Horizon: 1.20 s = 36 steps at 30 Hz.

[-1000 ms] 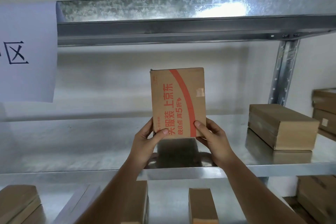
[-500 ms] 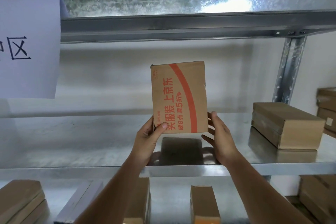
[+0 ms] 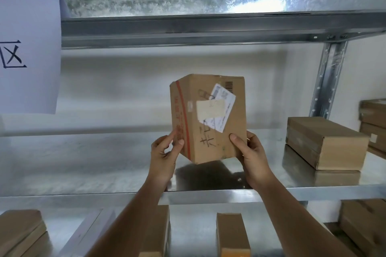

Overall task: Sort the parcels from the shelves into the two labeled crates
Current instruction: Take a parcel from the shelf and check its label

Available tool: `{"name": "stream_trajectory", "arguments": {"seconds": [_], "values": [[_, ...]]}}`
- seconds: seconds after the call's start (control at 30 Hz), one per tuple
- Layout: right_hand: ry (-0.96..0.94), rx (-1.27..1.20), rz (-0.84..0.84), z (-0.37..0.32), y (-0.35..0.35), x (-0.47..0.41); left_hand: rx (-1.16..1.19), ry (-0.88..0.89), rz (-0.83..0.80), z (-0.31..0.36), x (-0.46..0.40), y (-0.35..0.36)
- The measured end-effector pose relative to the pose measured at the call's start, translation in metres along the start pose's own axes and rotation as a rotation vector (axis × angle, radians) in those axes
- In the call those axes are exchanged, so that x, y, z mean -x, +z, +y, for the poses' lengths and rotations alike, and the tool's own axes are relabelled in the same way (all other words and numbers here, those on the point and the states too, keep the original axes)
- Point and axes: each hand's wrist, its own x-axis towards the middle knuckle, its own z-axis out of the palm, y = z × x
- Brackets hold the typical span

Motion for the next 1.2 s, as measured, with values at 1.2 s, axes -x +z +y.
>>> {"name": "stream_trajectory", "arguments": {"seconds": [1.2], "values": [[-0.008,0.315,-0.008,-0.006,0.023,0.013,0.086,-0.100,-0.263,-0.003,-0.002,0.003]]}}
